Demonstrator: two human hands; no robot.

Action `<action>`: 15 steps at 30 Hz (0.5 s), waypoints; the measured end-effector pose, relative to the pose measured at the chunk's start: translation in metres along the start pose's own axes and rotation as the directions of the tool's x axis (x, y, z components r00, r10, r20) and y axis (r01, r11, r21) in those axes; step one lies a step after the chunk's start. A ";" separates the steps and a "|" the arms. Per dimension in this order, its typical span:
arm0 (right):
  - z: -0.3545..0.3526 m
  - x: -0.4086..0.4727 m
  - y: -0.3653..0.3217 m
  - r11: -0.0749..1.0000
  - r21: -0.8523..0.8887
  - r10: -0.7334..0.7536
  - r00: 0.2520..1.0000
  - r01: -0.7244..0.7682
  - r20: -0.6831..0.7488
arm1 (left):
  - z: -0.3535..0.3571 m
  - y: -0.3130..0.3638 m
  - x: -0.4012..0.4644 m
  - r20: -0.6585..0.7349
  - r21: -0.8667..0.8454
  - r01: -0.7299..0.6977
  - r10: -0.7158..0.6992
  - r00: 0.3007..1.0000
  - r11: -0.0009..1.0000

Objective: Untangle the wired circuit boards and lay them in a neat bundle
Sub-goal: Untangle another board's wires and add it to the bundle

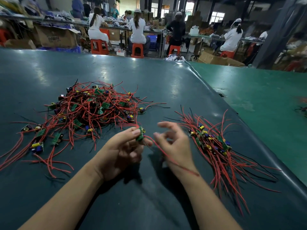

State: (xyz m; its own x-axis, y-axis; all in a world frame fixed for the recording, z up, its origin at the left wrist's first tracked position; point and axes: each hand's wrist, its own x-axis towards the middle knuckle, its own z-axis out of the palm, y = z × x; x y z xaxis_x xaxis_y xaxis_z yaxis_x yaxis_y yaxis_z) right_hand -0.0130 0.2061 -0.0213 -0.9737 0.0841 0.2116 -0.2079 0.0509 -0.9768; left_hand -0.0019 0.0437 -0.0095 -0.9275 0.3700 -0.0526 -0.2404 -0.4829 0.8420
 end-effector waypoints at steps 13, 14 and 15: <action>0.010 -0.013 -0.009 0.966 0.253 0.004 0.987 -0.045 0.158 | 0.005 -0.013 0.012 -0.176 0.417 -0.331 0.433 0.884 0.846; 0.008 -0.011 -0.010 0.938 0.328 0.061 0.985 -0.113 0.164 | 0.006 -0.013 0.011 -0.159 0.438 -0.337 0.441 0.883 0.833; 0.007 -0.010 -0.010 0.898 0.400 0.112 0.975 -0.182 0.191 | 0.006 -0.013 0.011 -0.150 0.448 -0.342 0.446 0.882 0.826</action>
State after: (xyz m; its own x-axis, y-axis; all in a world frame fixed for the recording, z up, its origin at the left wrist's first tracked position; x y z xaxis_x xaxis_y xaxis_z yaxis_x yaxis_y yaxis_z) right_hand -0.0019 0.1979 -0.0138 -0.9906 -0.1027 0.0906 -0.0468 -0.3674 -0.9289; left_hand -0.0073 0.0590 -0.0178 -0.9685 -0.0078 0.2488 0.2465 -0.1695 0.9542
